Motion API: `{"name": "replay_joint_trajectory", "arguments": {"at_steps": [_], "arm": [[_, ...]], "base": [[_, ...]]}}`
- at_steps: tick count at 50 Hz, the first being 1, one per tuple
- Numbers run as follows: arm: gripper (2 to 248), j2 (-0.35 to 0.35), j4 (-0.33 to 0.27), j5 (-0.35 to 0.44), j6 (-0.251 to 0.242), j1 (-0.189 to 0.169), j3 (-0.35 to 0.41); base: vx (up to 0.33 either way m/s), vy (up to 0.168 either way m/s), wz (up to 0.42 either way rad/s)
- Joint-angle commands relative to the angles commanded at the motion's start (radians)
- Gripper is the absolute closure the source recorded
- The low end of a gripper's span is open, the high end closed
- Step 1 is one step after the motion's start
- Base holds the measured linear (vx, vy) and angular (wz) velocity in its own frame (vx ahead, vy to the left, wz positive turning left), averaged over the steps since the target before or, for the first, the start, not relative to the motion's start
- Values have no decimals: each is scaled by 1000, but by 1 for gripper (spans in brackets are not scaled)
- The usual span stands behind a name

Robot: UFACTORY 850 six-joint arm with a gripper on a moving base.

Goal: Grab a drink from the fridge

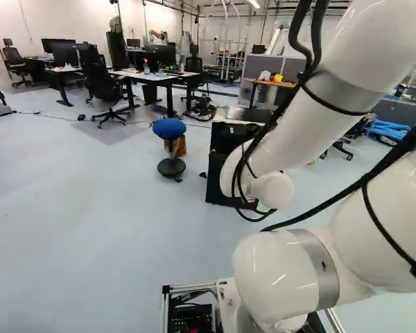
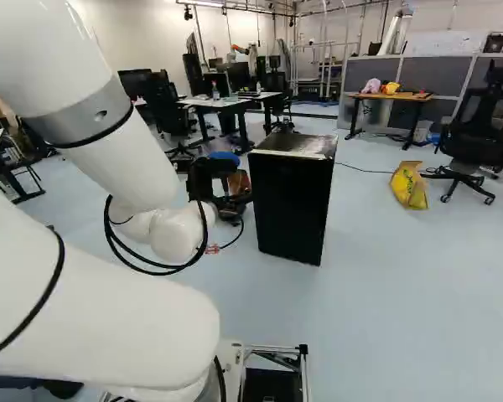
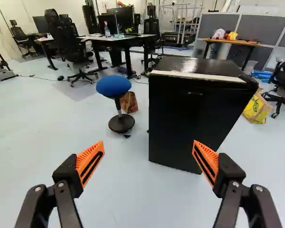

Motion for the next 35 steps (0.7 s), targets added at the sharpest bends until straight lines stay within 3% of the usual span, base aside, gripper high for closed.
{"name": "replay_joint_trajectory", "arguments": {"at_steps": [35], "arm": [[3, 0, 0, 0, 0, 0, 0]], "base": [[95, 59, -25]]}}
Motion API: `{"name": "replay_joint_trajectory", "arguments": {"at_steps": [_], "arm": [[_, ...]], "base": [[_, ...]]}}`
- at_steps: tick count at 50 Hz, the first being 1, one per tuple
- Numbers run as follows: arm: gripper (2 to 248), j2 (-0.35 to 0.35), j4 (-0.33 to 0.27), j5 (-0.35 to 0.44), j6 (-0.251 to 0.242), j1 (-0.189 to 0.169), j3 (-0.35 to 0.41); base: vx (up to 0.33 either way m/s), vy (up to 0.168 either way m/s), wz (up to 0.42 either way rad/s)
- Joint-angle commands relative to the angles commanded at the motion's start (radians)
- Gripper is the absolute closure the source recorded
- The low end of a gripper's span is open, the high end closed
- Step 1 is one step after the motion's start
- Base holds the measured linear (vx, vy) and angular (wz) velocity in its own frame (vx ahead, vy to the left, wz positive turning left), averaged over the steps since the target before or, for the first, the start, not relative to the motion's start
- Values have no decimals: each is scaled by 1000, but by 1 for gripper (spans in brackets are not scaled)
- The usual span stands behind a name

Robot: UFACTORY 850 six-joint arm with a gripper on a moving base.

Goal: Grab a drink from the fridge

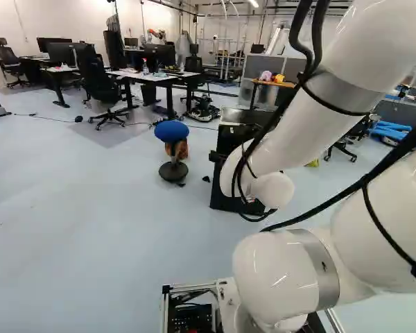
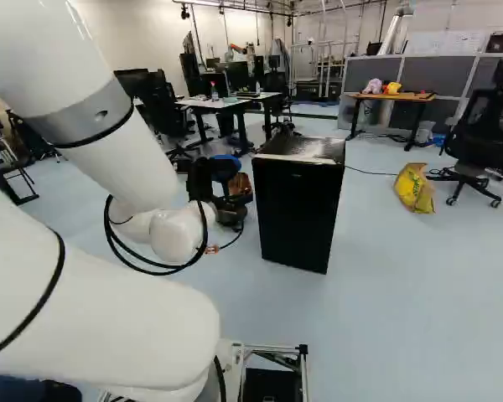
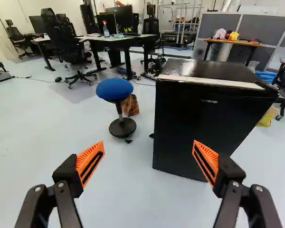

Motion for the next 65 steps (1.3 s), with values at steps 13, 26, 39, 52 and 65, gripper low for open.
{"name": "replay_joint_trajectory", "arguments": {"at_steps": [13, 26, 39, 52, 65], "arm": [[3, 0, 0, 0, 0, 0, 0], [3, 0, 0, 0, 0, 0, 0], [3, 0, 0, 0, 0, 0, 0], [3, 0, 0, 0, 0, 0, 0], [3, 0, 0, 0, 0, 0, 0]], "base": [[93, 27, -187], [97, 27, -195], [96, 31, -204], [100, 31, -207], [98, 31, -214]]}}
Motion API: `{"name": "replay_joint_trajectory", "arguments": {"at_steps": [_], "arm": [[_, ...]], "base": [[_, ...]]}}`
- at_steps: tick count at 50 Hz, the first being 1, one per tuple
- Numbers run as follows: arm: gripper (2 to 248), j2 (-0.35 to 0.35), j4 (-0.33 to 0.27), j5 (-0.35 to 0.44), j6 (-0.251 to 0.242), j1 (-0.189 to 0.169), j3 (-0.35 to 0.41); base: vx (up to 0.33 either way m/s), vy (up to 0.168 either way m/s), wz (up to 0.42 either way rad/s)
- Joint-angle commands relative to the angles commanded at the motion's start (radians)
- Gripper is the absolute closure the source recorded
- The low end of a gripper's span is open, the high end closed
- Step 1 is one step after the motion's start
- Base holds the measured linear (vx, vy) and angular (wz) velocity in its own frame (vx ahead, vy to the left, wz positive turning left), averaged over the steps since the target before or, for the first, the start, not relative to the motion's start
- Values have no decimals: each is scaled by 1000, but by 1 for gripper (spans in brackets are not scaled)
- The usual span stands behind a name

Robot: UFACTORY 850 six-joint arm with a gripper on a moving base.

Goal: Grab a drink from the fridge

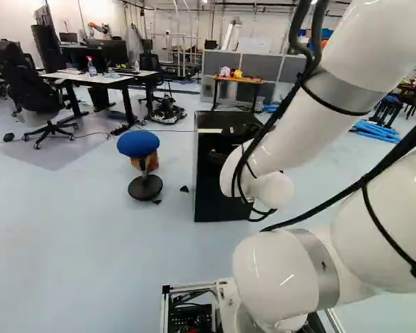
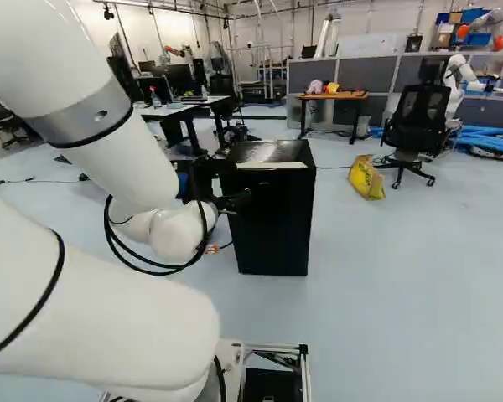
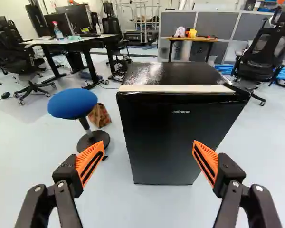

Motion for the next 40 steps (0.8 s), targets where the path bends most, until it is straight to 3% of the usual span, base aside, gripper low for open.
{"name": "replay_joint_trajectory", "arguments": {"at_steps": [40], "arm": [[3, 0, 0, 0, 0, 0, 0]], "base": [[86, 65, -49]]}}
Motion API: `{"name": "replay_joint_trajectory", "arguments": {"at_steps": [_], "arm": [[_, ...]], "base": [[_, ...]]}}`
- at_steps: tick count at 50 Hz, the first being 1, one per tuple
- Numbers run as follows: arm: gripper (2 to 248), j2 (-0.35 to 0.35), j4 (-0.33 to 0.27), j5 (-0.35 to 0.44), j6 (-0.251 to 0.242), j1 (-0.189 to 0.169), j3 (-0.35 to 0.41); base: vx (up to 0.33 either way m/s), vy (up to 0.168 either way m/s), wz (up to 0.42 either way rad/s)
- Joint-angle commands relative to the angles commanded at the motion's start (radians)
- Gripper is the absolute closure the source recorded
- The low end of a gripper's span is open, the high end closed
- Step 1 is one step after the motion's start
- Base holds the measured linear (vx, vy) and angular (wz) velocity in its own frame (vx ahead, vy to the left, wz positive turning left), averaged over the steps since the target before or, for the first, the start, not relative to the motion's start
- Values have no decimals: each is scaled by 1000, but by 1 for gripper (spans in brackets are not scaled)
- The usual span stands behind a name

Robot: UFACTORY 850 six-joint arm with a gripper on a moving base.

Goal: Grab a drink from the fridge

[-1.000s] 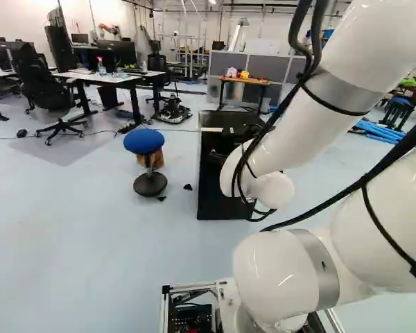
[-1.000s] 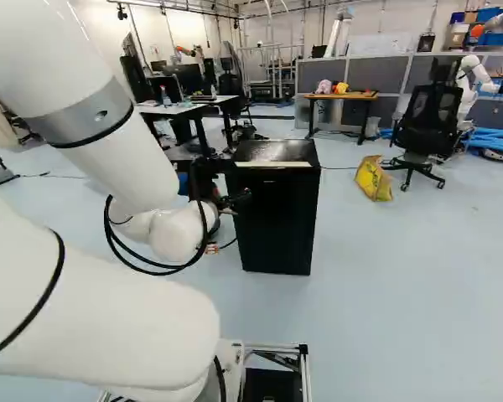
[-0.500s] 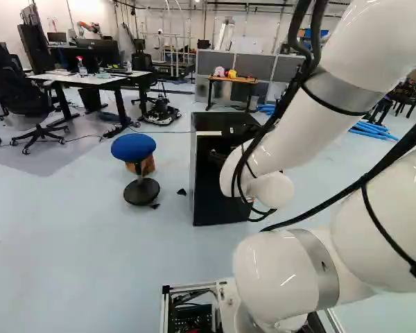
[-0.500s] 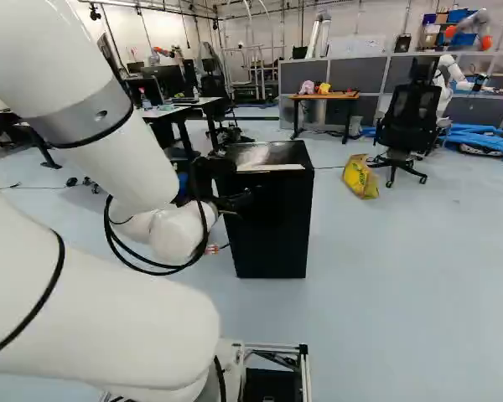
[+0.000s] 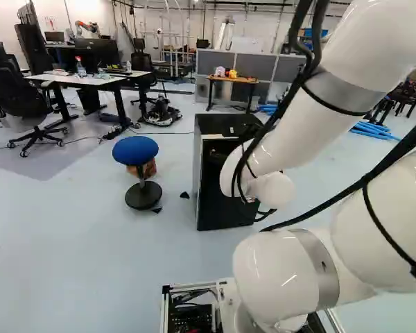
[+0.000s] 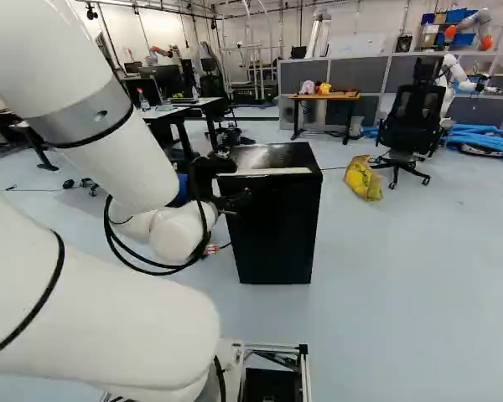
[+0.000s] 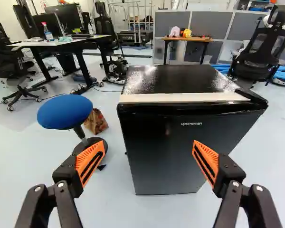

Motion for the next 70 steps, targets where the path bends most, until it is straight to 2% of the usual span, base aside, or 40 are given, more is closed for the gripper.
{"name": "replay_joint_trajectory", "arguments": {"at_steps": [70], "arm": [[3, -2, 0, 0, 0, 0, -2]], "base": [[10, 8, -4]]}}
